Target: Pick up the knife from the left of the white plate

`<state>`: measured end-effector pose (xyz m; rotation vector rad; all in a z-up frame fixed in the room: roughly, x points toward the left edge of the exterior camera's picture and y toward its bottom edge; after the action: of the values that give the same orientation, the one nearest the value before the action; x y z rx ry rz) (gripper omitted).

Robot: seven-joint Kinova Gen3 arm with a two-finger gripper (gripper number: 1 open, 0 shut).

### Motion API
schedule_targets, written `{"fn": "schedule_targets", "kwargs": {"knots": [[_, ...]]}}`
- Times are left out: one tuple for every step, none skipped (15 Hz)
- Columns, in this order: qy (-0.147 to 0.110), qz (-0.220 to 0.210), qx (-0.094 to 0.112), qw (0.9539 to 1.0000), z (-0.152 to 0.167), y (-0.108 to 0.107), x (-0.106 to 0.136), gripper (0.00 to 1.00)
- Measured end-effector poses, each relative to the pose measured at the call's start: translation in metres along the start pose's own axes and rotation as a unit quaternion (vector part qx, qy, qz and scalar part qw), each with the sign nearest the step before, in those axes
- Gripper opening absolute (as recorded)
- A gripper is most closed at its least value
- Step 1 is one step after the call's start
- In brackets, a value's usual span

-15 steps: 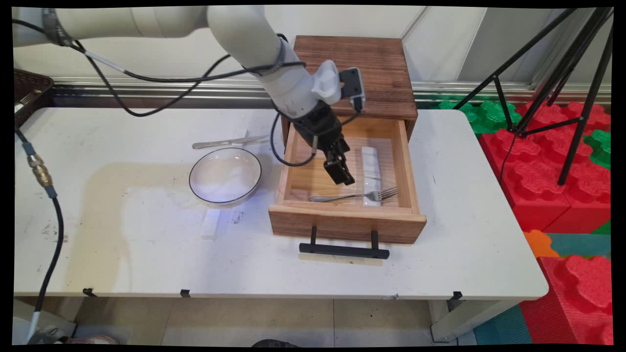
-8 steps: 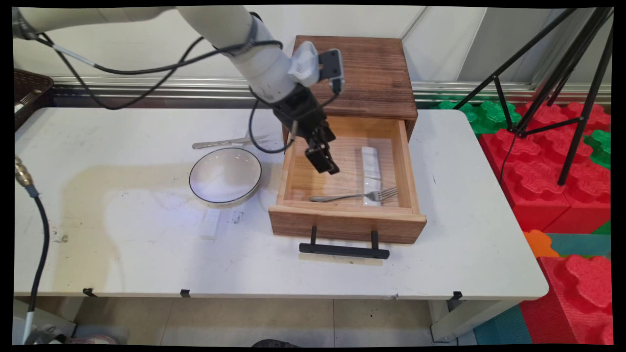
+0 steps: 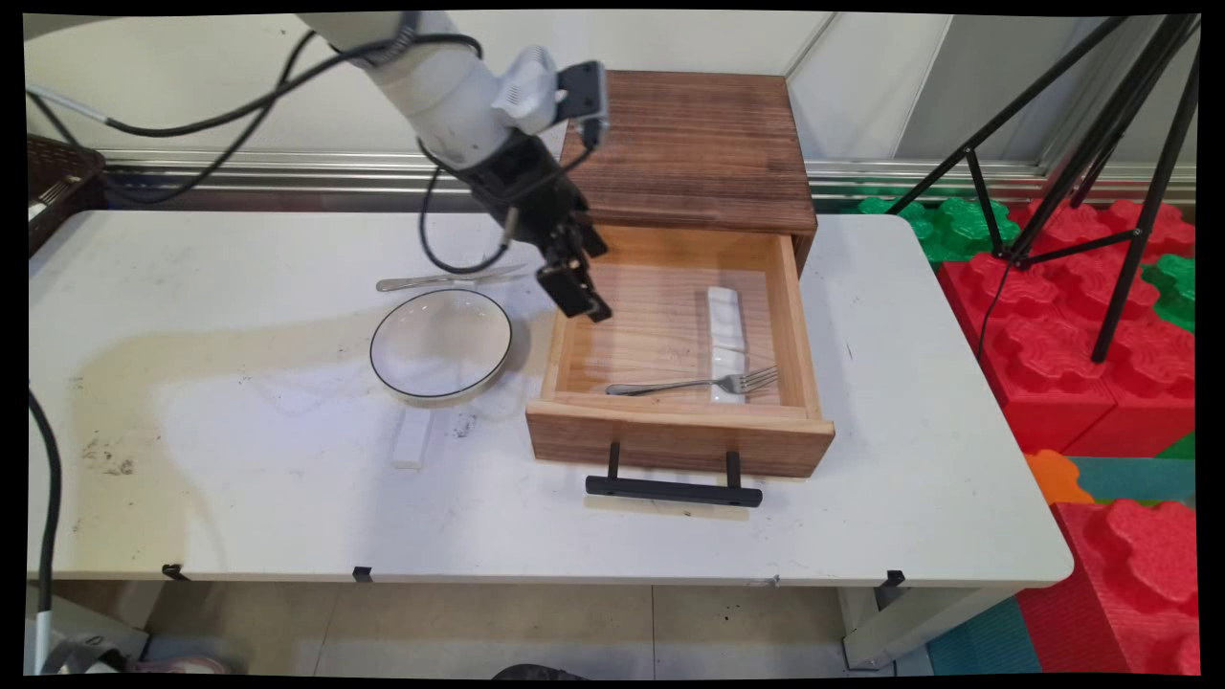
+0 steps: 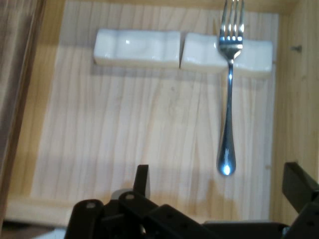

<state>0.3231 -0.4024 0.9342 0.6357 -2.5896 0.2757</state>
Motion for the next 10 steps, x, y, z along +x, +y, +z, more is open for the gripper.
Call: {"fn": "schedule_targets", "kwargs": {"knots": [[-0.004, -0.001, 0.001, 1.0000, -0.007, -0.001, -0.006, 1.00], [-0.008, -0.003, 0.003, 1.0000, -0.015, -0.002, -0.013, 1.00], [-0.010, -0.004, 0.004, 0.9999, -0.020, -0.003, -0.017, 1.00], [-0.013, -0.005, 0.005, 0.9999, -0.023, -0.003, -0.021, 1.00], [-0.017, -0.006, 0.007, 0.9998, -0.029, -0.005, -0.027, 1.00], [-0.020, -0.008, 0.009, 0.9997, -0.033, -0.007, -0.032, 1.00], [-0.025, -0.010, 0.011, 0.9996, -0.038, -0.008, -0.039, 1.00], [-0.030, -0.011, 0.013, 0.9994, -0.041, -0.010, -0.045, 1.00], [-0.035, -0.013, 0.015, 0.9992, -0.044, -0.012, -0.051, 1.00], [-0.040, -0.016, 0.018, 0.9989, -0.047, -0.014, -0.058, 1.00]]}}
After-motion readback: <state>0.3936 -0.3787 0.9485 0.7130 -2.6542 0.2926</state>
